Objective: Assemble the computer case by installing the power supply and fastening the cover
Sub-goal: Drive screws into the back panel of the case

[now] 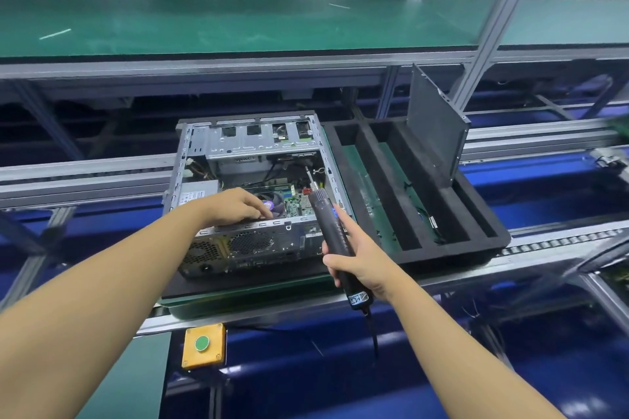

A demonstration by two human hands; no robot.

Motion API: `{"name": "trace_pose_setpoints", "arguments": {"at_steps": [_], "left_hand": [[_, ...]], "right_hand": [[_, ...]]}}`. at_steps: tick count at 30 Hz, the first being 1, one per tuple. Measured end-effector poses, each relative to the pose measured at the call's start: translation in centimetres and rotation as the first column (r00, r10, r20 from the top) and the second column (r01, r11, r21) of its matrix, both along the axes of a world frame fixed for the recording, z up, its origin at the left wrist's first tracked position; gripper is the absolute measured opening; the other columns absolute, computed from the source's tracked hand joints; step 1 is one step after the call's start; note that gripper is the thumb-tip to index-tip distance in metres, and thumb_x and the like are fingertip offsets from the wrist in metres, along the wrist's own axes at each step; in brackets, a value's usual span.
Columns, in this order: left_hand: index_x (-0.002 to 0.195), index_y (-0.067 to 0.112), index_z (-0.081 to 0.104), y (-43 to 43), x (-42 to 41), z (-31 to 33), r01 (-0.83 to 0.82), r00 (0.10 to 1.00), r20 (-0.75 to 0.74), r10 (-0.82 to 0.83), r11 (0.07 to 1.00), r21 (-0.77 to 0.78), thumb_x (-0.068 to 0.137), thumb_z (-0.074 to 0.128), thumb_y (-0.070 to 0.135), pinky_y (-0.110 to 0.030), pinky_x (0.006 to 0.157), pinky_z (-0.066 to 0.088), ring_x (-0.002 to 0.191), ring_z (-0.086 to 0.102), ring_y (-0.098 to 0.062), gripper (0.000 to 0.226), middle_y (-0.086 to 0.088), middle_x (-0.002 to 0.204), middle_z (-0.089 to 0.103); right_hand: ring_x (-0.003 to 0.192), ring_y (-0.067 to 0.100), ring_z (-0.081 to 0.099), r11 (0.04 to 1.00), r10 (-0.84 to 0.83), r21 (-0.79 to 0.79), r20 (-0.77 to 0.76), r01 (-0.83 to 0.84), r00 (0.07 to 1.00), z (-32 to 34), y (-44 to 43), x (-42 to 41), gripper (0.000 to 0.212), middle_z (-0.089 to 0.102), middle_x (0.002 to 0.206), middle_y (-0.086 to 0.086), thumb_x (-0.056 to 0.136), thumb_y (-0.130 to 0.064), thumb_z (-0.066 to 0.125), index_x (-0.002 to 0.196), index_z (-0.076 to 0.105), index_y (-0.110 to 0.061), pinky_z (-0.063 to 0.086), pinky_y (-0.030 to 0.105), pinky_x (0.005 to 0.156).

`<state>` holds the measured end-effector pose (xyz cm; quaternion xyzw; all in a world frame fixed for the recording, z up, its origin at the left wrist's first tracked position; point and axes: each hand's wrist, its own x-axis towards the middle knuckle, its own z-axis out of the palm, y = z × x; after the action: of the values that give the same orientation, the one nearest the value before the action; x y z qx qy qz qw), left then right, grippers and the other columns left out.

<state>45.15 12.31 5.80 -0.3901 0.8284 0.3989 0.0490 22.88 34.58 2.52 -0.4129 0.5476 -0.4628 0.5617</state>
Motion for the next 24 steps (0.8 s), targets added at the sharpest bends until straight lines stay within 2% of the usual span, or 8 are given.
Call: {"name": "trace_pose_setpoints", "arguments": {"at_steps": [4, 9, 12, 14, 16, 20, 22, 24], "left_hand": [[0.094, 0.038, 0.073, -0.4, 0.3, -1.0, -0.067, 0.997, -0.036, 0.064, 0.994, -0.088, 0.102, 0.052, 0.020, -0.027, 0.070, 0.047, 0.079, 0.061, -0.015, 0.028, 0.001, 0.104, 0.072], [0.093, 0.034, 0.066, -0.8, -0.6, -1.4, 0.008, 0.999, -0.042, -0.016, 0.984, -0.178, 0.105, 0.039, 0.010, -0.039, 0.082, 0.051, 0.088, 0.063, -0.025, 0.038, 0.001, 0.112, 0.067], [0.089, 0.026, 0.067, -0.9, -1.2, -1.4, -0.079, 0.995, -0.075, 0.071, 0.991, -0.110, 0.103, 0.036, 0.009, -0.033, 0.068, 0.046, 0.061, 0.047, -0.013, 0.038, -0.009, 0.107, 0.068], [0.088, 0.023, 0.069, -0.9, -1.6, -1.4, -0.138, 0.983, -0.125, 0.136, 0.990, -0.009, 0.100, 0.042, 0.011, -0.035, 0.082, 0.044, 0.078, 0.050, -0.014, 0.032, 0.000, 0.103, 0.064], [0.091, 0.024, 0.070, -1.0, -1.6, -1.3, -0.113, 0.985, -0.123, 0.118, 0.992, 0.047, 0.094, 0.052, 0.012, -0.030, 0.075, 0.042, 0.083, 0.052, -0.017, 0.021, 0.003, 0.097, 0.062], [0.110, 0.036, 0.068, -1.5, -1.3, -1.1, 0.084, 0.996, -0.020, -0.085, 0.996, -0.022, 0.089, 0.068, 0.028, -0.020, 0.069, 0.045, 0.080, 0.061, -0.007, 0.023, 0.010, 0.104, 0.064], [0.117, 0.037, 0.060, -1.8, -1.3, -1.1, 0.100, 0.995, -0.021, -0.101, 0.994, -0.043, 0.086, 0.072, 0.031, -0.014, 0.068, 0.044, 0.080, 0.061, 0.003, 0.034, 0.018, 0.106, 0.061], [0.112, 0.035, 0.058, -2.1, -1.4, -1.0, 0.100, 0.995, 0.011, -0.099, 0.990, -0.097, 0.082, 0.074, 0.030, -0.019, 0.066, 0.044, 0.075, 0.061, -0.002, 0.034, 0.016, 0.103, 0.064]], "right_hand": [[0.074, 0.023, 0.060, 1.000, -0.008, 0.014, 0.005, 0.007, 1.000, 0.0, -0.2, -0.1, 0.096, 0.068, 0.100, 0.007, 0.089, -0.003, 0.073, 0.154, 0.028, -0.058, 0.057, 0.039, 0.068], [0.074, 0.023, 0.060, 1.000, -0.009, 0.025, 0.010, 0.009, 1.000, -0.3, -0.5, 0.0, 0.096, 0.068, 0.101, 0.007, 0.089, -0.004, 0.074, 0.153, 0.029, -0.059, 0.057, 0.039, 0.068], [0.075, 0.023, 0.060, 0.999, -0.019, 0.031, 0.014, 0.019, 1.000, -0.5, -0.6, 0.0, 0.096, 0.069, 0.100, 0.006, 0.087, -0.006, 0.075, 0.152, 0.030, -0.060, 0.057, 0.039, 0.069], [0.076, 0.024, 0.060, 0.999, -0.029, 0.037, 0.018, 0.029, 0.999, -0.7, -0.7, -0.1, 0.096, 0.070, 0.100, 0.007, 0.087, -0.006, 0.075, 0.152, 0.030, -0.061, 0.057, 0.039, 0.069], [0.076, 0.024, 0.060, 0.998, -0.041, 0.039, 0.020, 0.040, 0.999, -0.8, -0.8, -0.2, 0.096, 0.070, 0.100, 0.007, 0.087, -0.006, 0.075, 0.150, 0.031, -0.062, 0.057, 0.040, 0.070], [0.076, 0.024, 0.061, 0.997, -0.059, 0.048, 0.021, 0.058, 0.998, -1.0, -0.9, -0.4, 0.095, 0.070, 0.101, 0.008, 0.088, -0.005, 0.075, 0.150, 0.032, -0.062, 0.058, 0.041, 0.071], [0.076, 0.024, 0.061, 0.997, -0.065, 0.053, 0.018, 0.064, 0.998, -1.1, -1.0, -0.5, 0.095, 0.070, 0.102, 0.008, 0.088, -0.005, 0.075, 0.150, 0.032, -0.062, 0.059, 0.041, 0.071], [0.076, 0.025, 0.062, 0.996, -0.068, 0.057, 0.011, 0.067, 0.998, -1.2, -1.1, -0.4, 0.096, 0.071, 0.102, 0.008, 0.088, -0.004, 0.075, 0.150, 0.032, -0.062, 0.059, 0.041, 0.072]]}}
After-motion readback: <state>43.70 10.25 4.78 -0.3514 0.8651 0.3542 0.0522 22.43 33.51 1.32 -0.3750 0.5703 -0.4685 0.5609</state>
